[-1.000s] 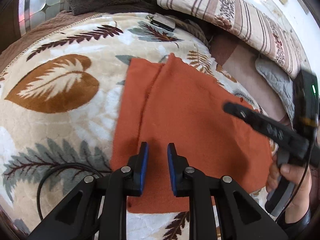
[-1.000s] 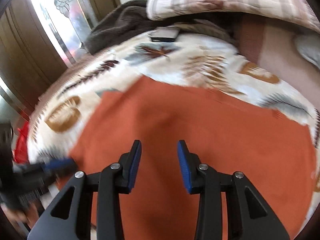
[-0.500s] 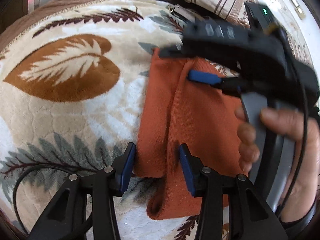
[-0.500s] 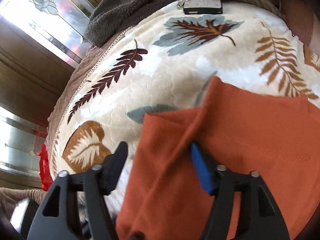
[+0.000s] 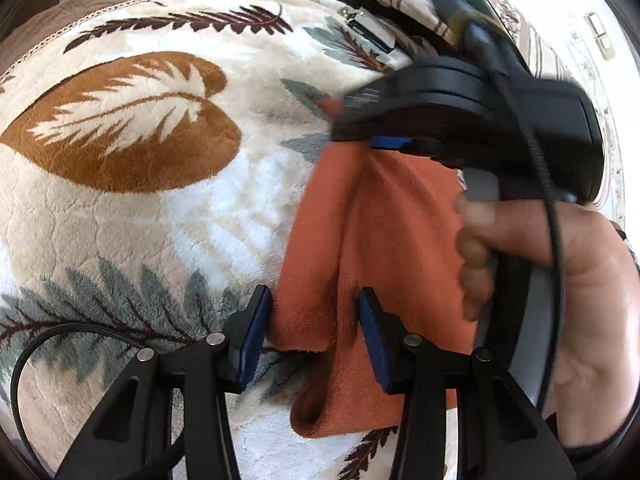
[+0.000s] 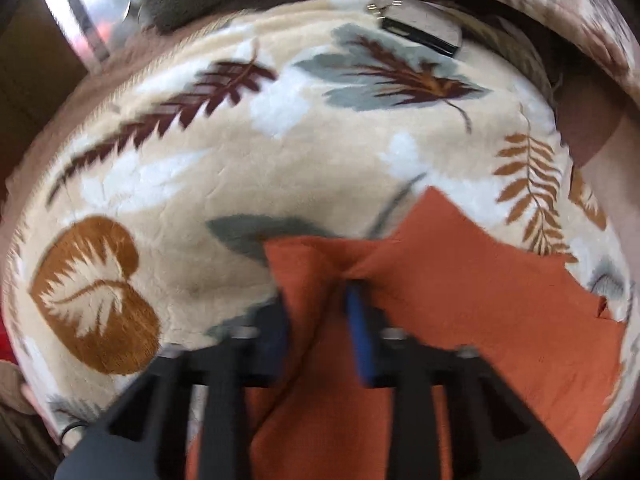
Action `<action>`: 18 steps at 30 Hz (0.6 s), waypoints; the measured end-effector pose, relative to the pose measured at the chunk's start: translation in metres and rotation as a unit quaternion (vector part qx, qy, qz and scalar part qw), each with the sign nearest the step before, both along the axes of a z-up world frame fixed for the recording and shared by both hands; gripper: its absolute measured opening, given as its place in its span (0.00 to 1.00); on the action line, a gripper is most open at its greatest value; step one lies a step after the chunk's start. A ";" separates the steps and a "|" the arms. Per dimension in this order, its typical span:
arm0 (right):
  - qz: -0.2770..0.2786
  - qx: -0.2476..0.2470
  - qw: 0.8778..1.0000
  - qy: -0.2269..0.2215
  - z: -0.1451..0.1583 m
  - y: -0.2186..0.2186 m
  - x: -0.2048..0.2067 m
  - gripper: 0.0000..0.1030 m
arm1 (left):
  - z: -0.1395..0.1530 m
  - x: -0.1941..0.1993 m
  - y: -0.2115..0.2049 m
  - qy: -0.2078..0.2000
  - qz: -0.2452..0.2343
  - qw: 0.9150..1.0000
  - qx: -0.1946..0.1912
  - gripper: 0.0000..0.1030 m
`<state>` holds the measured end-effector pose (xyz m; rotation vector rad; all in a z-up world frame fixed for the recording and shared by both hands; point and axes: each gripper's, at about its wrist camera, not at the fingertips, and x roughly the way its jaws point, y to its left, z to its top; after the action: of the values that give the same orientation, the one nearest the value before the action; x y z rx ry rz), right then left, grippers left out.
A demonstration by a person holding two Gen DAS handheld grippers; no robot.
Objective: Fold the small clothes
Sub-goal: 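Grasp the sweater's side edge with the left gripper and lift it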
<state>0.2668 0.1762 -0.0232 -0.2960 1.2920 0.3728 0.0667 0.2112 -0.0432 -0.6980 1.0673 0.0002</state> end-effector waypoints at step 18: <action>-0.020 0.160 0.987 -0.001 0.046 -0.059 -0.002 0.15 | 0.011 0.024 -0.042 -0.030 -0.070 0.993 0.092 0.51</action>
<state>0.2649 0.1170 0.0225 0.0005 1.2121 0.5386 0.0907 0.1696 -0.0320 -0.4525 1.0416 -0.0426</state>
